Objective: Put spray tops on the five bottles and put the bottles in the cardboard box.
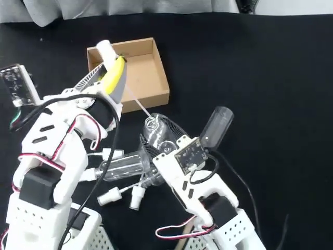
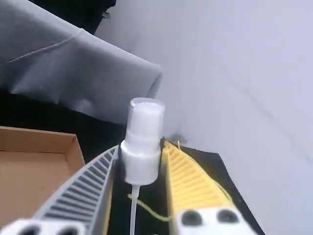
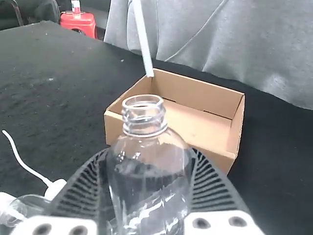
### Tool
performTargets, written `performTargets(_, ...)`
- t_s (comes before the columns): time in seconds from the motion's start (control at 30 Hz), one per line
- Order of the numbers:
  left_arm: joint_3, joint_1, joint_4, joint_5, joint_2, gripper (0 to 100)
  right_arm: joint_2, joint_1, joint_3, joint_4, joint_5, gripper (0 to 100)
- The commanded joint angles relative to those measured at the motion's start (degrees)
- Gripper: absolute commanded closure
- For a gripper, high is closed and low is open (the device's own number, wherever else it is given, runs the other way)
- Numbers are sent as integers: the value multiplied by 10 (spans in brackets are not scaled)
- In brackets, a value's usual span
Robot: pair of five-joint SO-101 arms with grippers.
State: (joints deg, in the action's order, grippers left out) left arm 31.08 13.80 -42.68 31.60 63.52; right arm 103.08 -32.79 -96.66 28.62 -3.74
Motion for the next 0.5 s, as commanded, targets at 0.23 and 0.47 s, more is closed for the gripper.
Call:
performTargets(0.23, 45, 12, 13, 2, 11, 972, 61, -9, 3, -21, -6, 935)
performTargets(0.47, 73, 28, 10, 2, 11, 972, 61, -9, 3, -22, -6, 935)
